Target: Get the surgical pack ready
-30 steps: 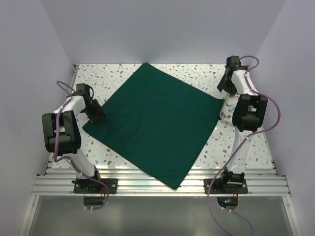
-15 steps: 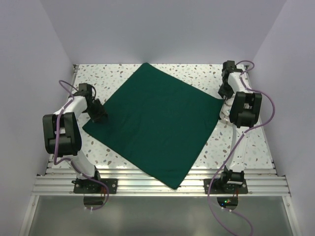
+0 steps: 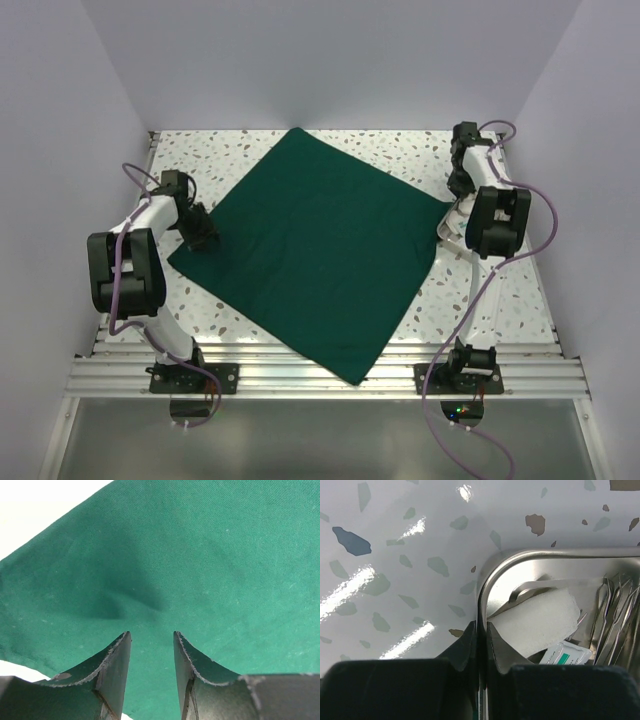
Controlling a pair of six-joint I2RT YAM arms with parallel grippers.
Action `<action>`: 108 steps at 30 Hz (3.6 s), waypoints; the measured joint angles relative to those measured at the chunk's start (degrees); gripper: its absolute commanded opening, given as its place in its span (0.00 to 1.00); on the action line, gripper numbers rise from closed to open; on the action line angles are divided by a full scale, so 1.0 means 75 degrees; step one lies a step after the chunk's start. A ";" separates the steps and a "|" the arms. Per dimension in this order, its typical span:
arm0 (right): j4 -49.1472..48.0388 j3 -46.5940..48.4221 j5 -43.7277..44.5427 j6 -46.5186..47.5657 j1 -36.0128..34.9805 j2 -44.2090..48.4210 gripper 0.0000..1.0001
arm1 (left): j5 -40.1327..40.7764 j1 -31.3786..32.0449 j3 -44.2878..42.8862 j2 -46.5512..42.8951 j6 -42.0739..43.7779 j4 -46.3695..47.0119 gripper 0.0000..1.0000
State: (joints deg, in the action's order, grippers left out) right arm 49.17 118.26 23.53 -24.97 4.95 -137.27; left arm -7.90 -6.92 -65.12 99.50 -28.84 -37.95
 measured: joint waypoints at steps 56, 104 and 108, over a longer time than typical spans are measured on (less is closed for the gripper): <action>0.0941 0.0487 -0.1422 0.1682 -0.6292 0.0472 0.00 | -0.0137 0.0198 0.0271 -0.0519 0.0140 -0.0122 0.45; -0.1032 -0.7924 -0.5799 -0.2014 -0.2789 0.5925 0.60 | -0.0169 0.3829 -0.3692 0.2958 0.0478 0.1547 0.55; -0.1274 -0.7769 -0.6053 -0.2081 -0.2792 0.5674 0.59 | -0.0300 0.3841 -0.3698 0.3057 0.0577 0.1408 0.44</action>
State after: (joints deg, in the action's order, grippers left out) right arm 39.62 59.99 -21.87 -40.58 -15.99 -94.72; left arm -10.15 21.89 -92.86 122.43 -24.51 -27.40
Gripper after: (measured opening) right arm 0.600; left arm 0.493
